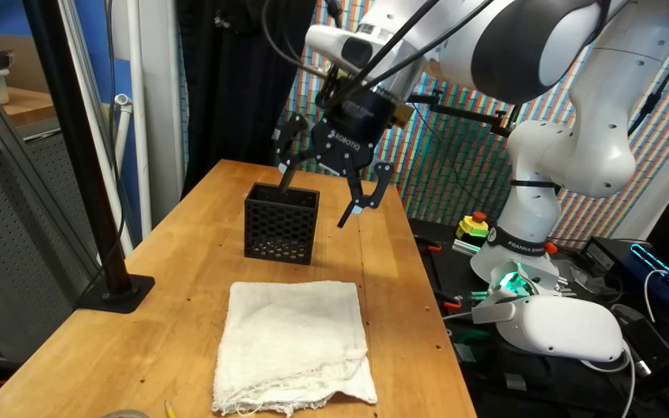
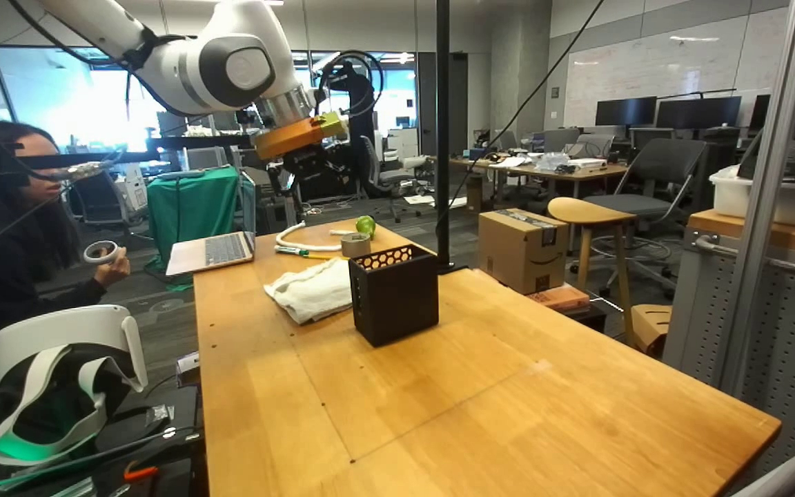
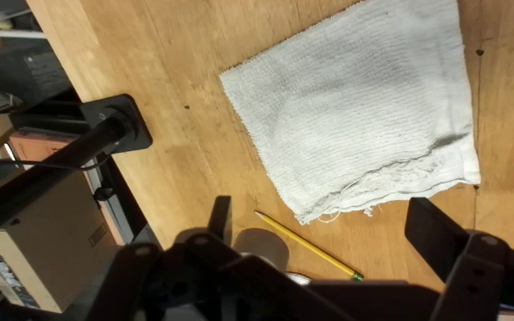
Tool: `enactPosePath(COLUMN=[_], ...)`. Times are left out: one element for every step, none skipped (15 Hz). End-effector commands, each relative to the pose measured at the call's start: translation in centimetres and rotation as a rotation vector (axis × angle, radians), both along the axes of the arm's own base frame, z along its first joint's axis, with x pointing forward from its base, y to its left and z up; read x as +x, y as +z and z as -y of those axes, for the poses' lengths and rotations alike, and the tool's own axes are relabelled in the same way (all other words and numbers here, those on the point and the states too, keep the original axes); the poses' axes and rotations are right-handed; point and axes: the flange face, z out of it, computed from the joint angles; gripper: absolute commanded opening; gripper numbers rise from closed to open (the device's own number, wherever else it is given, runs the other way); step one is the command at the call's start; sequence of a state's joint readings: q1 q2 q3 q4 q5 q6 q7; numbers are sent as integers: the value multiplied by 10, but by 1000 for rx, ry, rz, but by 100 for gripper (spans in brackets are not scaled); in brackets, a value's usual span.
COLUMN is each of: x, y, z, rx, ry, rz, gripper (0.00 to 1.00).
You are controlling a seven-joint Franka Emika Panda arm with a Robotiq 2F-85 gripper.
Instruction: Put the white towel inside the black basket
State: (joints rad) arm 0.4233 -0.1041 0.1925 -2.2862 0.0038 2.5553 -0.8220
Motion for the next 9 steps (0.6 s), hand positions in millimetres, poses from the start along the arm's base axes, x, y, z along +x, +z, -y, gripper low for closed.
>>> enactPosePath(x=[36, 43, 46, 49, 50, 50, 49, 47, 43], y=[-42, -55, -70, -83, -95, -106, -116, -123, -132], z=[-21, -23, -24, -28, -31, -34, -39, -42, -45], rx=[16, 9, -3, -13, -20, -29, -44, -56, -69], ry=[52, 52, 48, 45, 42, 41, 42, 43, 47], rz=[-65, -93, -119, -143, -164, -181, -195, -205, -217], gripper=[100, 100, 100, 100, 100, 100, 100, 100, 100])
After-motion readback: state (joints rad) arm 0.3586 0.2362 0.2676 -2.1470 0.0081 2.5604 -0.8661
